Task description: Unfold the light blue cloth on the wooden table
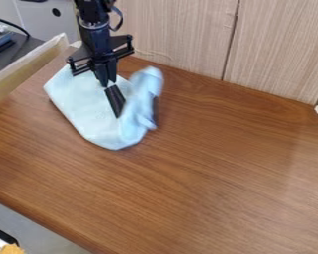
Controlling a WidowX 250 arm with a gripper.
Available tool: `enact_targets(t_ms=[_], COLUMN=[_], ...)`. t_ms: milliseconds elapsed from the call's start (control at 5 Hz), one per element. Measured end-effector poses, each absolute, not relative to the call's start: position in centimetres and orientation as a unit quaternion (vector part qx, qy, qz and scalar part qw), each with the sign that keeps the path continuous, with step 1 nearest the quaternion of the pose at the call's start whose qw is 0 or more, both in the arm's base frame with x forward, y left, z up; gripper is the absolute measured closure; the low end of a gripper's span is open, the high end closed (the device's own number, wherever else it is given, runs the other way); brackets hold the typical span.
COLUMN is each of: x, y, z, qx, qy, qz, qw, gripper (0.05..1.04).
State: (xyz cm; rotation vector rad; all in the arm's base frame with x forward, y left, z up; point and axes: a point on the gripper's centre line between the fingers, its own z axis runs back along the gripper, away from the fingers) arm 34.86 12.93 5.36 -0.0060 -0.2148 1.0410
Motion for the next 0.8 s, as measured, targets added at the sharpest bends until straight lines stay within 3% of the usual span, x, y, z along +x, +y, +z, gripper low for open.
enact_targets(t_ms=[400, 800], x=[32.1, 27.5], y=[12.9, 13.6], z=[7.6, 7.6], qx=[-0.021, -0.019], qy=[-0.116, -0.106], qz=[0.484, 0.471], qw=[0.867, 0.875], gripper=[1.031, 1.031])
